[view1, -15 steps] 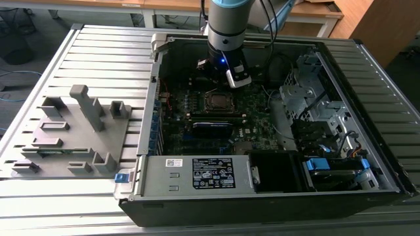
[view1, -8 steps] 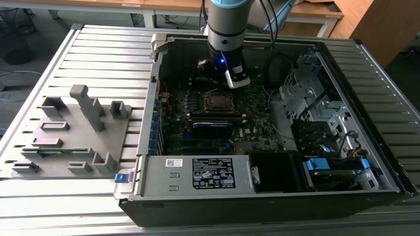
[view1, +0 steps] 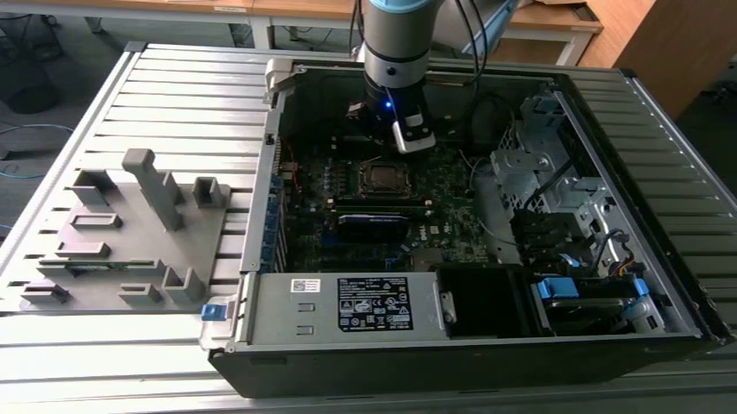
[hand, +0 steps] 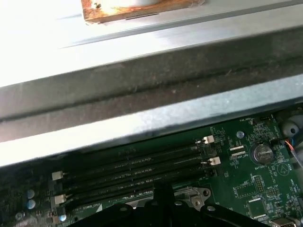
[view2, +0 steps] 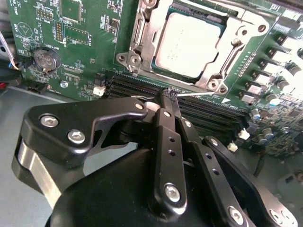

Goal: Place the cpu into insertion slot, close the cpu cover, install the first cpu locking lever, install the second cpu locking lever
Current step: 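Install the first cpu locking lever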

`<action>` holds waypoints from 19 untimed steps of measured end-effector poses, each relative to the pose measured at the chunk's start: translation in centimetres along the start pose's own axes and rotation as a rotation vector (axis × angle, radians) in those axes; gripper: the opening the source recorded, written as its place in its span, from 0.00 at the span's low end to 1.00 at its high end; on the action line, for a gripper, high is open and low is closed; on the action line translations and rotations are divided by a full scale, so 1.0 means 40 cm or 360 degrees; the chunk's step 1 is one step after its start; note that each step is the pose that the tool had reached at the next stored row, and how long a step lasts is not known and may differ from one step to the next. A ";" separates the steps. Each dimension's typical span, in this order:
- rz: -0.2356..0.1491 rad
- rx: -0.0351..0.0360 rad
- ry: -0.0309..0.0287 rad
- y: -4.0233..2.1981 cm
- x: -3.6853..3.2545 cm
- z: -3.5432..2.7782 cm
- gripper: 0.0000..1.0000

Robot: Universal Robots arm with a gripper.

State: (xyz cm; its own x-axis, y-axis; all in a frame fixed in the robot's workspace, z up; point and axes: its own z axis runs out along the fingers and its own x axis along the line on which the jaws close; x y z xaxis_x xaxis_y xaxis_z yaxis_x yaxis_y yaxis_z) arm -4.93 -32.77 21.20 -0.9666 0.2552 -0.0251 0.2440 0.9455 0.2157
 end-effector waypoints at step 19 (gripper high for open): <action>0.0113 0.0003 -0.00249 0.007 0.002 0.008 0.11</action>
State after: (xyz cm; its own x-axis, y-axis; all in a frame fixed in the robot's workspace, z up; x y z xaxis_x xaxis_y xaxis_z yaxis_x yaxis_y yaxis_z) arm -4.93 -32.44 20.96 -0.9455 0.3246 -0.0251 0.3119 0.9253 0.2158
